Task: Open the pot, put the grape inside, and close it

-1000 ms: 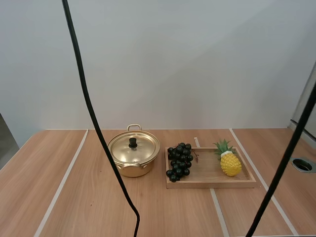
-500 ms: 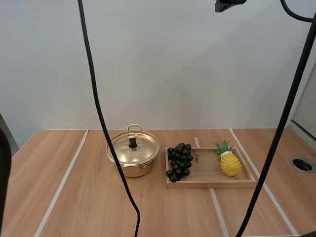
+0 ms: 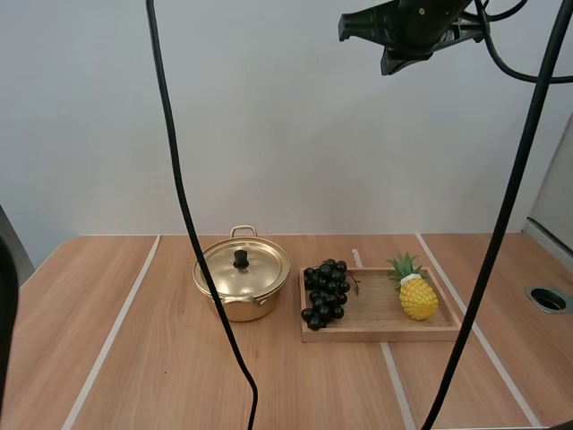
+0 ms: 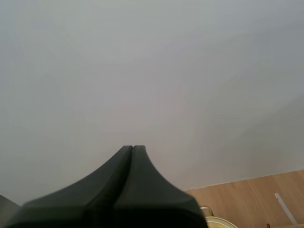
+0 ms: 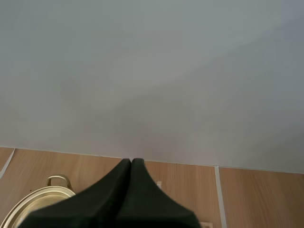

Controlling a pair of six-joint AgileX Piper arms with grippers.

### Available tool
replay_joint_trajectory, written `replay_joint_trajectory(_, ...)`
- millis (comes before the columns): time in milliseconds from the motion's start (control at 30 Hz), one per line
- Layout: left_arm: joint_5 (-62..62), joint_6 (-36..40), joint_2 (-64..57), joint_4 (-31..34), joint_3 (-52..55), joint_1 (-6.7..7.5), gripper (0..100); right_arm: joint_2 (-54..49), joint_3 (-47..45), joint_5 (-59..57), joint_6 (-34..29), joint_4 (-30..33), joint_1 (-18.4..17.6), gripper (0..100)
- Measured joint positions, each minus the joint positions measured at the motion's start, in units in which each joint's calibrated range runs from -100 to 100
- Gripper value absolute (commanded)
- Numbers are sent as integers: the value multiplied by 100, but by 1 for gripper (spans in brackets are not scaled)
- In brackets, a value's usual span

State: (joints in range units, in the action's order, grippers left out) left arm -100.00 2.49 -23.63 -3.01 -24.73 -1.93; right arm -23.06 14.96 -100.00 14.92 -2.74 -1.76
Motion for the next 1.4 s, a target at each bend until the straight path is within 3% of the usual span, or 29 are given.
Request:
replay_joint_trajectory(233,0,15,0,13,688,0,0,-36,-210,0,48,-112,0,0)
replay_joint_trajectory(300,0,169,0,-21,820,0,8,-51,-210,0,48,-137,0,0)
replay_joint_trajectory(333,0,254,0,-21,865,0,19,-51,-210,0,48,-160,0,2)
replay_joint_trajectory(367,0,307,0,-21,902,0,33,-51,-210,0,48,-159,0,16)
replay_joint_trajectory(400,0,349,0,-24,913,0,53,-51,-210,0,48,-174,0,35)
replay_joint_trajectory(467,0,385,0,-35,931,0,100,-51,-210,0,58,-185,0,80)
replay_joint_trajectory(500,0,395,0,-67,931,0,100,-51,-210,0,58,-207,0,100)
replay_joint_trajectory(867,0,43,0,-688,1149,0,100,-80,-210,0,77,-767,0,100)
replay_joint_trajectory(1400,0,-864,450,-1158,3760,0,100,-80,-210,0,77,-767,0,100)
